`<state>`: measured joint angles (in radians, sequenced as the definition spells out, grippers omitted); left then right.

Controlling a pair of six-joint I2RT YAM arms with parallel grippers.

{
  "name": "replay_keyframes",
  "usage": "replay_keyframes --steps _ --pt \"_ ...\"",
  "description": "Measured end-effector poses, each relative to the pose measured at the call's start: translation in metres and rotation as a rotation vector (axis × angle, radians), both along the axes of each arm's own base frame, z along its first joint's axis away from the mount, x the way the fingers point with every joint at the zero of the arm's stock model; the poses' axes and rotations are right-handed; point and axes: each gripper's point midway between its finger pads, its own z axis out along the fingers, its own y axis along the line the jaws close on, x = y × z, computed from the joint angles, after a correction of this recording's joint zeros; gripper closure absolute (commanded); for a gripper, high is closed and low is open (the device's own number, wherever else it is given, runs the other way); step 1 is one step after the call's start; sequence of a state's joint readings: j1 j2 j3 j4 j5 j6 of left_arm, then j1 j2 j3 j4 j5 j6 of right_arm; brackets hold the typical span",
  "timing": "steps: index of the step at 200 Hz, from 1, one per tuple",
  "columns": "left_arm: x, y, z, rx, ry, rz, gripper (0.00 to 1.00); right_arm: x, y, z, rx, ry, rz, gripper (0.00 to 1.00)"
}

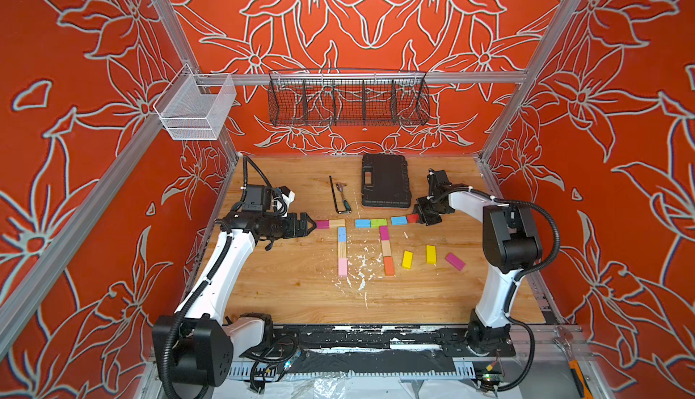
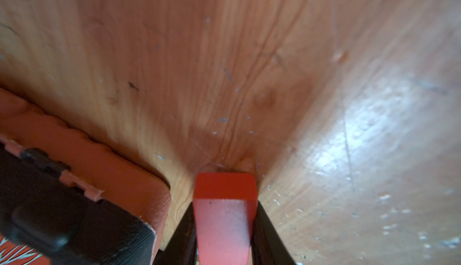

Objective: Assemble the number 7 with building blocks
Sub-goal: Place the building block at the center of the board.

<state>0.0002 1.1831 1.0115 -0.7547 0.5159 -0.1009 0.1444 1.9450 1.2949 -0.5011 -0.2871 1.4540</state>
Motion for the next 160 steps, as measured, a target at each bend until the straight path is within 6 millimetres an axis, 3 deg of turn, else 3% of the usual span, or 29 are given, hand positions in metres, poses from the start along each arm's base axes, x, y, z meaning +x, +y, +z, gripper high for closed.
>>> replay_keyframes --steps 52,91,160 --pt "0.000 0.001 0.000 0.003 0.001 0.002 0.05 0.004 0.004 -0.002 0.008 -0.011 -0.015 0.69" --pt "0.000 0.001 0.000 0.005 0.000 0.003 0.05 0.009 0.005 0.000 0.023 -0.045 -0.041 0.46" --pt "0.000 0.002 -0.001 0.009 0.002 0.006 0.05 0.005 0.006 0.002 0.050 -0.096 -0.056 0.46"
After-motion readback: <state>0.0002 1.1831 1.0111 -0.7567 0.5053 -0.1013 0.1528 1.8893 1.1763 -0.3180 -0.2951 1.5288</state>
